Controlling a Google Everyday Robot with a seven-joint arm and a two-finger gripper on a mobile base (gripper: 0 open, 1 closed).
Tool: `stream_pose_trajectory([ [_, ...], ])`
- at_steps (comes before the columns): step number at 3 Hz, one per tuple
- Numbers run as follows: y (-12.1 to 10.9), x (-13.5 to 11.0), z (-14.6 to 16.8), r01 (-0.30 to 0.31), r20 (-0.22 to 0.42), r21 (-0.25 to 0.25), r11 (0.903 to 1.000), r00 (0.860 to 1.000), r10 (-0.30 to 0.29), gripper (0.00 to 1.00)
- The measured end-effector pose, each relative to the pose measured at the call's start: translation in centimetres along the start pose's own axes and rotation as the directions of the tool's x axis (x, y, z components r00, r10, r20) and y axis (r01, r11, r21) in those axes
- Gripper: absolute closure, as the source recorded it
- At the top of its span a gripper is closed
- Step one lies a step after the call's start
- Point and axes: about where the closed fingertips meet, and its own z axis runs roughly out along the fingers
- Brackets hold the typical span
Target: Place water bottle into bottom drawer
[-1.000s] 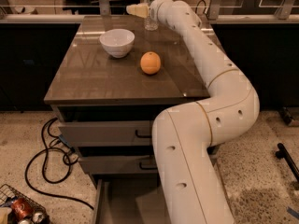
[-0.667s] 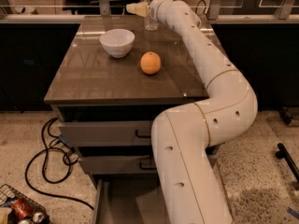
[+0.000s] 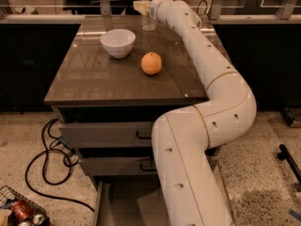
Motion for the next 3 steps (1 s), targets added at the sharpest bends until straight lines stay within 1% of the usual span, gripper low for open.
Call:
stream_pose_trajectory([
  [1,0.26,0.23,0.21,-0.001,-0.003,-0.003,1.0,1.0,0.001,0.67],
  [2,0.42,0.36,0.34,-0.001,-0.004,-0.005,1.0,1.0,0.001,0.9],
  [3,0.59,0.51,0.47,-0.002,-0.006,-0.007,1.0,1.0,0.002,1.0],
])
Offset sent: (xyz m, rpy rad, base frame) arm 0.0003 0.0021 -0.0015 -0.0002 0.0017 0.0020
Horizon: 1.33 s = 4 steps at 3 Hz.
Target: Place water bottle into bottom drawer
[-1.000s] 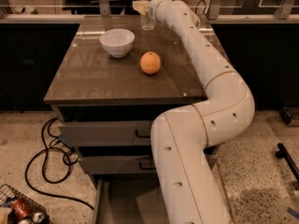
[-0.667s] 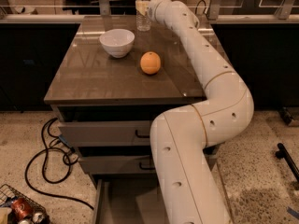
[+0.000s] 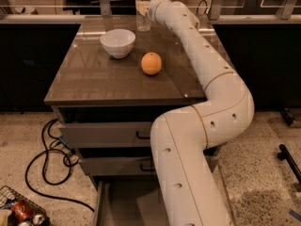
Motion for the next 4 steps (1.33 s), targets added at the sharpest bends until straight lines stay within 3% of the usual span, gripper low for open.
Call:
stream_pose_trajectory([
  [2,0.0,-0.7,-0.3,0.011,-0.005,0.013,0.9999,1.0,-0.011,1.0],
  [4,0.4,-6.7,-3.5,0.09,0.021,0.092,0.9917,0.996,-0.092,1.0],
])
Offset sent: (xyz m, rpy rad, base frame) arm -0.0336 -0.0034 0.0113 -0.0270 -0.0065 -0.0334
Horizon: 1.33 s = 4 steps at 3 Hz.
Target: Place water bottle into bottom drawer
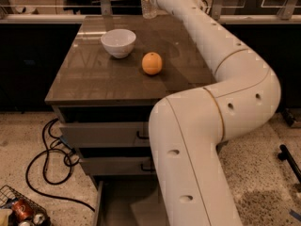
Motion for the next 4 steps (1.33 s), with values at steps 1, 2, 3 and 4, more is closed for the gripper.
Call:
stream_pose_trajectory([
  [1,-0.1,-5.1,-3.8,0.028,0.076,0.04,0.9988,0.997,-0.031,1.0],
  [2,-0.2,-8.8,-8.8,0.032,0.154,0.082,0.9962,0.987,-0.044,1.0],
  [3,-2.1,-5.7,-16.7,0.046,0.167,0.09,0.9948,0.984,-0.061,1.0],
  [4,0.3,-6.4,-16.2,0.018,0.186,0.052,0.9985,0.982,-0.028,1.0],
])
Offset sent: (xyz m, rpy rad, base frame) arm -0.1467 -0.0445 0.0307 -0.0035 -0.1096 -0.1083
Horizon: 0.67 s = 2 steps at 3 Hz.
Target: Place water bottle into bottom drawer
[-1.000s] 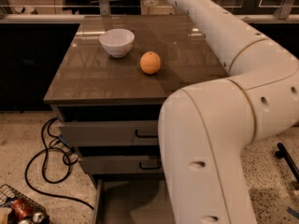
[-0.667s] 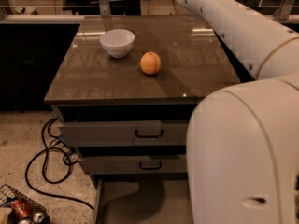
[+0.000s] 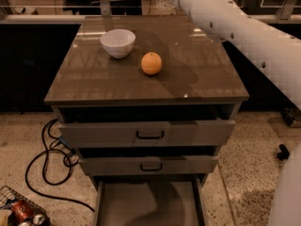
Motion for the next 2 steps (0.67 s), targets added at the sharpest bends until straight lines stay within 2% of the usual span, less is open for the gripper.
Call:
stream_pose_trajectory([
  [1,0.0,0.0,0.0,0.0,0.0,0.0,1.0,1.0,0.0,1.0],
  [2,1.1,-0.4,-1.1,-0.001,-0.029,-0.044,0.999,1.0,0.0,1.0],
])
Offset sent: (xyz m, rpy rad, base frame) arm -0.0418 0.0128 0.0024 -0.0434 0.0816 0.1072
